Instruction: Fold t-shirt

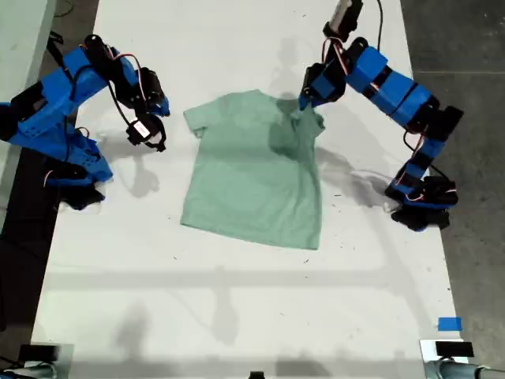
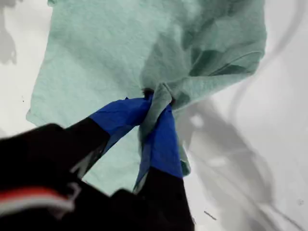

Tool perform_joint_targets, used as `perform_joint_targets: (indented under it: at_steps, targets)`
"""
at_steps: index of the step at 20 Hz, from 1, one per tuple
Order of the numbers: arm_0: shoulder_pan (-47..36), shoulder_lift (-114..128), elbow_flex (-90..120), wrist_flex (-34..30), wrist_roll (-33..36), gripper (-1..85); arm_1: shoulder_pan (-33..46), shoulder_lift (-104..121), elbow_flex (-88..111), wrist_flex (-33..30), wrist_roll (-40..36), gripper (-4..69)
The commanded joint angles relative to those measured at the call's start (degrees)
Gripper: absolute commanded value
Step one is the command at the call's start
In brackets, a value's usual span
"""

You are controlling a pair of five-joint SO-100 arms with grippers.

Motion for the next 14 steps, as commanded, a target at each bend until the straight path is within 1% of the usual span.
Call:
perform_joint_targets:
  at_steps: [1,4,9,14]
  targets:
    - [0.8,0.4,0.0,-1.4,0.4,0.0,-3.3,-3.0,-7.2,-4.8,2.1,-0.7]
    - [0.8,1.1,0.7,-1.4,0.4,0.0,-5.2,-9.5,-9.8,-10.0,3.8,-0.7]
    - [0.6,3.3,2.9,-1.4,0.4,0.0,-6.3,-22.3,-17.5,-15.4,4.7,-0.7]
    - [0.5,4.4,4.9,-2.0,0.3,0.0,-7.4,-30.1,-17.7,-23.0,6.2,-0.7]
